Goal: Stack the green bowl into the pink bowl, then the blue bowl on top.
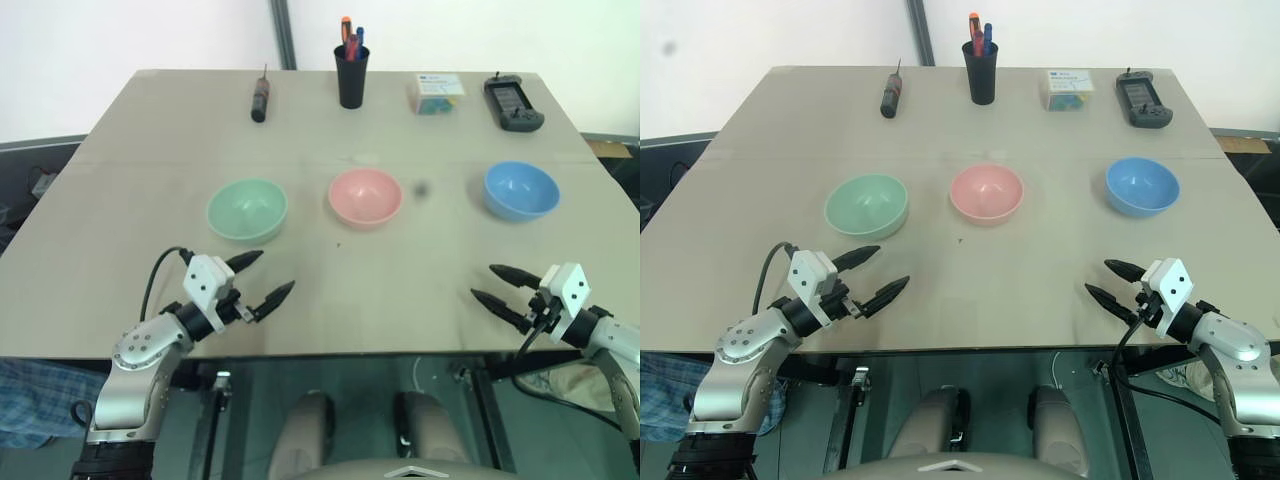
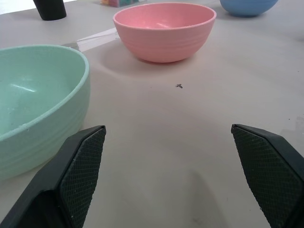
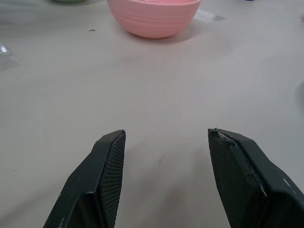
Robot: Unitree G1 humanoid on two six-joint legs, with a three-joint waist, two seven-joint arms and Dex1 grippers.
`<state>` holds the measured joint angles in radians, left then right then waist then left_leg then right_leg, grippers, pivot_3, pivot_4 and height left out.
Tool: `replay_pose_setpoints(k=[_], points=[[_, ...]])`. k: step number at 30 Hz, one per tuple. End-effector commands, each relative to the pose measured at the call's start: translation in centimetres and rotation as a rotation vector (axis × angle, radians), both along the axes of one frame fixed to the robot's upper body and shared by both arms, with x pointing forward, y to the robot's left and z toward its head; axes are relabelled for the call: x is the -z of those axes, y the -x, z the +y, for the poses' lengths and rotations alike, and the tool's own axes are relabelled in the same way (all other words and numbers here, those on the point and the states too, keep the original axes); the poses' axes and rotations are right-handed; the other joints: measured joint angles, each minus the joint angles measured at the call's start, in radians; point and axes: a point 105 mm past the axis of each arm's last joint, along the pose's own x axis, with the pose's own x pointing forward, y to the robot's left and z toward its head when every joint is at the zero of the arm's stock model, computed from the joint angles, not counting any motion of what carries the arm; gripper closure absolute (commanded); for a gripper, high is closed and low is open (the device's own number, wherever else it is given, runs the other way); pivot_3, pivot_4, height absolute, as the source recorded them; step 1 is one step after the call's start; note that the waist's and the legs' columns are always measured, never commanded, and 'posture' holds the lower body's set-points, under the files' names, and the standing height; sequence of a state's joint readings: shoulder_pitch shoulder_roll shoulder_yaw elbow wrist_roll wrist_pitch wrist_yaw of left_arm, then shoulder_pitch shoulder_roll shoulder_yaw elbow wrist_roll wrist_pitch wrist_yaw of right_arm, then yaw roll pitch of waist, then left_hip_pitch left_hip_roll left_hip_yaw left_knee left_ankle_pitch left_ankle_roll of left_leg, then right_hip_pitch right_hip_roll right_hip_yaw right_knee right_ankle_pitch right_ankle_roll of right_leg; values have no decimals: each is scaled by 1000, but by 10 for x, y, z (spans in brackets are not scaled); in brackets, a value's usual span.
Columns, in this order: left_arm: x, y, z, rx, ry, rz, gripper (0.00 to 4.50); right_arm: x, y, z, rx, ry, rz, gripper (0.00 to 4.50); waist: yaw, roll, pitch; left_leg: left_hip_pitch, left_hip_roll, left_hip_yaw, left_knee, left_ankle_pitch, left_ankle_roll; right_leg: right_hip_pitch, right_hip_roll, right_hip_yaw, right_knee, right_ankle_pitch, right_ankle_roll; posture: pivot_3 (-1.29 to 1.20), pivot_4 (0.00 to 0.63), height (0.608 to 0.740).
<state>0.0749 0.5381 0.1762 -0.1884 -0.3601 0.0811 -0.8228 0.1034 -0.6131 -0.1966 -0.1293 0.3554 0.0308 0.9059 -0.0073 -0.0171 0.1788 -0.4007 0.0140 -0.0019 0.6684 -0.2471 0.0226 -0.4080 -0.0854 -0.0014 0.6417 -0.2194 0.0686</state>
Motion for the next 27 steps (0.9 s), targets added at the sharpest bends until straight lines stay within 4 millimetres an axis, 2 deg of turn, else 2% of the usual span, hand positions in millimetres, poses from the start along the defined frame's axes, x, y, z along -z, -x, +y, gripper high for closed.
replay_pose_setpoints(k=[1, 27], points=[[-15, 1, -7, 17, 14, -64, 0, -9, 0, -4, 2, -1, -38, 1593, 0, 0, 0, 0, 0, 0, 0, 0, 0, 0, 0, 0, 0, 0, 0, 0, 150, 740], [-28, -1, -21, 71, 100, -85, 0, -18, -5, 6, -25, 14, -69, 1593, 0, 0, 0, 0, 0, 0, 0, 0, 0, 0, 0, 0, 0, 0, 0, 0, 150, 740]])
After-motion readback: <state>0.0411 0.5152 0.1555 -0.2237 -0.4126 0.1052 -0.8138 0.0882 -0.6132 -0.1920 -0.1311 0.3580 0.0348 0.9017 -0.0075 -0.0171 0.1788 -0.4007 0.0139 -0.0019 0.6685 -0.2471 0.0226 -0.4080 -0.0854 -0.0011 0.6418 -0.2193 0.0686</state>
